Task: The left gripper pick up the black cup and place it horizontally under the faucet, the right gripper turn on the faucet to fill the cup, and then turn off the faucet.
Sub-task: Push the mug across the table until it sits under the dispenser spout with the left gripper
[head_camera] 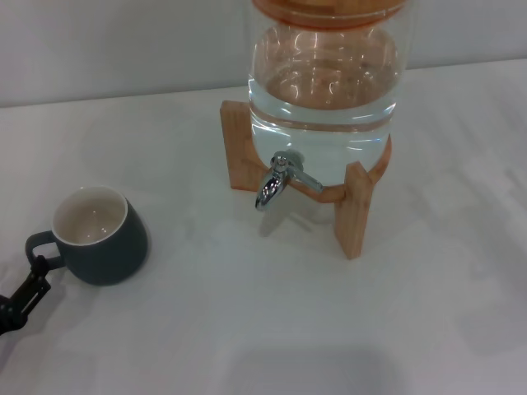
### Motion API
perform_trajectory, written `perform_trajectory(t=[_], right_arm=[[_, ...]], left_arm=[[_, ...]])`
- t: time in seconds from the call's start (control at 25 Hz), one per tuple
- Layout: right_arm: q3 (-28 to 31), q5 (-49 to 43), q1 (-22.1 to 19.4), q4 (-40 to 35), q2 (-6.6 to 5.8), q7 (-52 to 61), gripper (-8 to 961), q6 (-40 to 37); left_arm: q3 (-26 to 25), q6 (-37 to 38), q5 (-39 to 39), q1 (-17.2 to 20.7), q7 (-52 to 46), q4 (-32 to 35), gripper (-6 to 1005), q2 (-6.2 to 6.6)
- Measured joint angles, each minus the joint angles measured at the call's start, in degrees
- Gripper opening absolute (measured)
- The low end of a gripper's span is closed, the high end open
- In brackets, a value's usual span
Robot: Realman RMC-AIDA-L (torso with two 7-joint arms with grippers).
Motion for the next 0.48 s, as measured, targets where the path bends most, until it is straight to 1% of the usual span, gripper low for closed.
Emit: perform_trajectory(t=[0.48], right_arm=[[0.28,0.35,-0.62,0.00,0.00,-0.02,795,0.25]], left_arm=[[-0.39,-1.95,-0.45,-1.30,0.26,0.74,883,-0.13]])
